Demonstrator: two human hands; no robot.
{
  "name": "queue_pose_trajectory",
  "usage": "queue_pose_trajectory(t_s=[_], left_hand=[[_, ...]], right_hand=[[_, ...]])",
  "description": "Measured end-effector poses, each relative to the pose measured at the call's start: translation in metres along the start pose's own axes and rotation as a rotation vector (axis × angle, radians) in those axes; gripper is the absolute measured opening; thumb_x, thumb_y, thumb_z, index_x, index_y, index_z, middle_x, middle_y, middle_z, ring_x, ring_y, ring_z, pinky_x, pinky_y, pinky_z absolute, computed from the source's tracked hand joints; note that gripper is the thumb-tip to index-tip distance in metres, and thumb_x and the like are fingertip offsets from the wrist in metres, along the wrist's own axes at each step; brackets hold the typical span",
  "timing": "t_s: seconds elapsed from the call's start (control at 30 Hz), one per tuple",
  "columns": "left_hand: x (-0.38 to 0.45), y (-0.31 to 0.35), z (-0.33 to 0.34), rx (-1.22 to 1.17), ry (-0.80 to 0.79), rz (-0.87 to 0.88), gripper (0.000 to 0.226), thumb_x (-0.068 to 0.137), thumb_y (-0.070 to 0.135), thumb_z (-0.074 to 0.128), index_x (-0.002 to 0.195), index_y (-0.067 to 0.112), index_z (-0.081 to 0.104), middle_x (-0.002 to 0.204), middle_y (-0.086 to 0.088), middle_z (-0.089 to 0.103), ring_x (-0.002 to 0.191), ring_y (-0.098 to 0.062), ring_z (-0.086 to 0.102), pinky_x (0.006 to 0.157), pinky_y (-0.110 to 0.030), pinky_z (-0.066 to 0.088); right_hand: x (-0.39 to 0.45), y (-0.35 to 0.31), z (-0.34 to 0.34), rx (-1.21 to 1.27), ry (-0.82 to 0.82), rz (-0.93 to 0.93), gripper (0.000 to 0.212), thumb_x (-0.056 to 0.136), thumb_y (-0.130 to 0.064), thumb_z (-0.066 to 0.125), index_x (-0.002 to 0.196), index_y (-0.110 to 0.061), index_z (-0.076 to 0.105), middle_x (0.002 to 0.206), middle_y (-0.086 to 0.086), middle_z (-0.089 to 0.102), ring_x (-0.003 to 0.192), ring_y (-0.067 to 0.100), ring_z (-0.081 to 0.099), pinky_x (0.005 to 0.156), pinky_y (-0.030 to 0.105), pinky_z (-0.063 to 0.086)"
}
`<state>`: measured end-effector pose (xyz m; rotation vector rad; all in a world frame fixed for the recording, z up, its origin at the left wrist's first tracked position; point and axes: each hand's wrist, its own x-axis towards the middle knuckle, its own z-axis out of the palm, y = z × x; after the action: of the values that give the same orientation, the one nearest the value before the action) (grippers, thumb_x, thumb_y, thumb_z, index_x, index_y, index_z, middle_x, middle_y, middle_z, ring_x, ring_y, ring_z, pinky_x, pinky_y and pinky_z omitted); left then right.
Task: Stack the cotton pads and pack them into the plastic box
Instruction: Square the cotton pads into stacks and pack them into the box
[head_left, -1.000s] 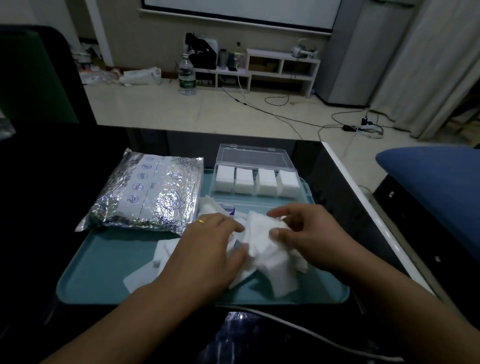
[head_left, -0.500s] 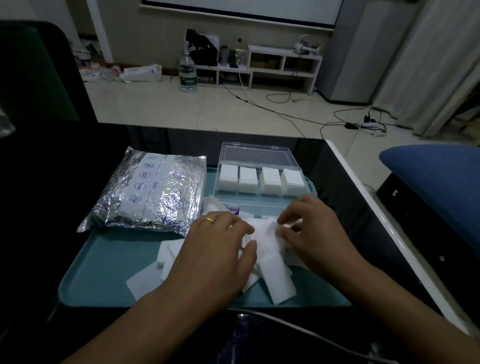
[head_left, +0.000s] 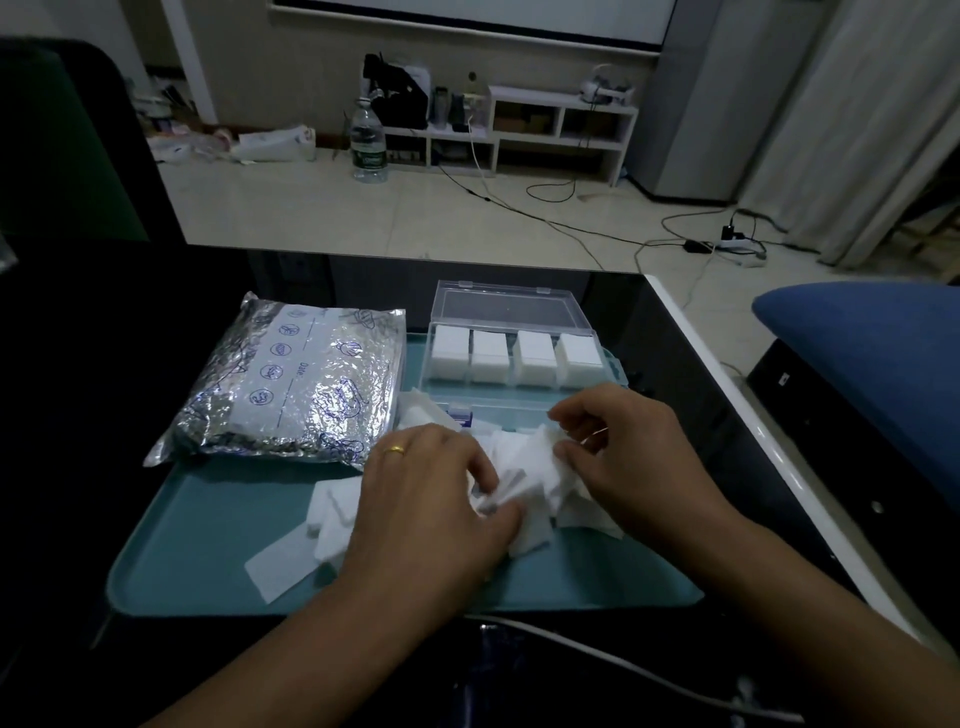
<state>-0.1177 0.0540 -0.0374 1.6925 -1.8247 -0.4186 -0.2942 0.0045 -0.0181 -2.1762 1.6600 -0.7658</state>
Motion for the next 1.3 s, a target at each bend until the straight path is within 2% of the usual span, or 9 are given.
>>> queue_pose_trajectory(t_s=[0.13, 0.27, 0.37, 0.5, 0.63, 0.9, 1.03, 1.17, 1.3], left_hand=[[0.011, 0.005, -0.016, -0.585, -0.015, -0.22, 0.026, 0.072, 0.03, 0.079, 0.069, 0.017, 0.057, 0.065, 0.007, 0.063, 0.064, -0.006, 0.055, 0.061, -0.023, 0.042], [0.015, 0.007, -0.022, -0.727, 0.09, -0.251, 0.023, 0.079, 0.016, 0.076, 0.071, 0.012, 0.054, 0.056, 0.0, 0.049, 0.051, -0.007, 0.044, 0.05, -0.016, 0.037], [0.016, 0.006, -0.02, -0.778, 0.046, -0.27, 0.025, 0.079, 0.024, 0.077, 0.072, 0.014, 0.056, 0.056, 0.005, 0.051, 0.05, -0.008, 0.044, 0.05, -0.022, 0.037], [0.014, 0.012, -0.02, -0.954, -0.016, -0.4, 0.016, 0.079, 0.021, 0.074, 0.076, 0.011, 0.062, 0.061, -0.004, 0.061, 0.052, -0.013, 0.056, 0.047, -0.023, 0.039], [0.013, 0.016, -0.026, -1.238, -0.141, -0.545, 0.031, 0.086, 0.026, 0.065, 0.102, -0.001, 0.068, 0.091, -0.029, 0.068, 0.075, -0.031, 0.067, 0.068, -0.037, 0.049], [0.015, 0.011, -0.031, -1.166, -0.278, -0.473, 0.018, 0.091, 0.003, 0.056, 0.099, 0.002, 0.072, 0.096, -0.024, 0.073, 0.082, -0.033, 0.067, 0.07, -0.038, 0.048], [0.012, 0.01, -0.027, -1.16, -0.307, -0.482, 0.016, 0.089, 0.006, 0.061, 0.082, 0.003, 0.075, 0.086, -0.024, 0.071, 0.076, -0.032, 0.066, 0.07, -0.038, 0.049], [0.01, 0.012, -0.026, -1.28, -0.401, -0.539, 0.018, 0.089, 0.003, 0.059, 0.104, -0.003, 0.067, 0.091, -0.025, 0.068, 0.075, -0.031, 0.066, 0.06, -0.033, 0.054], [0.011, 0.014, -0.022, -1.204, -0.367, -0.521, 0.013, 0.091, 0.004, 0.058, 0.098, 0.002, 0.068, 0.08, -0.016, 0.07, 0.065, -0.025, 0.064, 0.055, -0.028, 0.046]], right_hand=[[-0.001, 0.003, 0.0, -0.075, 0.069, -0.052, 0.023, 0.085, -0.02, 0.068, 0.108, -0.023, 0.068, 0.105, -0.007, 0.062, 0.089, 0.005, 0.055, 0.085, 0.026, 0.049], [-0.016, -0.018, -0.007, 0.086, -0.027, -0.282, 0.061, 0.079, -0.028, 0.061, 0.138, -0.032, 0.044, 0.128, -0.014, 0.046, 0.113, 0.0, 0.046, 0.088, 0.013, 0.04], [-0.027, -0.029, -0.002, 0.052, -0.19, -0.385, 0.087, 0.079, -0.036, 0.07, 0.15, -0.037, 0.019, 0.144, -0.018, 0.026, 0.117, -0.004, 0.041, 0.09, 0.012, 0.041], [-0.029, -0.032, 0.017, 0.143, -0.17, -0.381, 0.087, 0.079, -0.037, 0.073, 0.151, -0.025, 0.025, 0.138, -0.016, 0.034, 0.103, -0.009, 0.045, 0.089, 0.013, 0.044], [-0.028, -0.038, 0.018, 0.264, -0.143, -0.299, 0.085, 0.076, -0.049, 0.068, 0.149, -0.021, 0.034, 0.133, -0.015, 0.042, 0.109, 0.002, 0.053, 0.088, 0.02, 0.049], [-0.028, -0.033, 0.01, -0.041, -0.08, -0.349, 0.087, 0.081, -0.078, 0.04, 0.146, -0.02, 0.039, 0.136, -0.011, 0.039, 0.121, 0.004, 0.043, 0.097, 0.026, 0.046], [-0.026, -0.03, 0.007, -0.076, -0.102, -0.408, 0.078, 0.081, -0.069, 0.054, 0.142, -0.022, 0.043, 0.137, -0.009, 0.038, 0.123, 0.006, 0.042, 0.098, 0.029, 0.046], [-0.025, -0.031, 0.008, -0.047, -0.127, -0.445, 0.077, 0.078, -0.064, 0.062, 0.139, -0.019, 0.046, 0.138, -0.005, 0.041, 0.128, 0.011, 0.041, 0.102, 0.034, 0.044], [-0.026, -0.035, 0.008, -0.084, -0.135, -0.49, 0.101, 0.074, -0.064, 0.067, 0.152, -0.02, 0.02, 0.149, -0.005, 0.03, 0.137, 0.01, 0.029, 0.113, 0.025, 0.029]])
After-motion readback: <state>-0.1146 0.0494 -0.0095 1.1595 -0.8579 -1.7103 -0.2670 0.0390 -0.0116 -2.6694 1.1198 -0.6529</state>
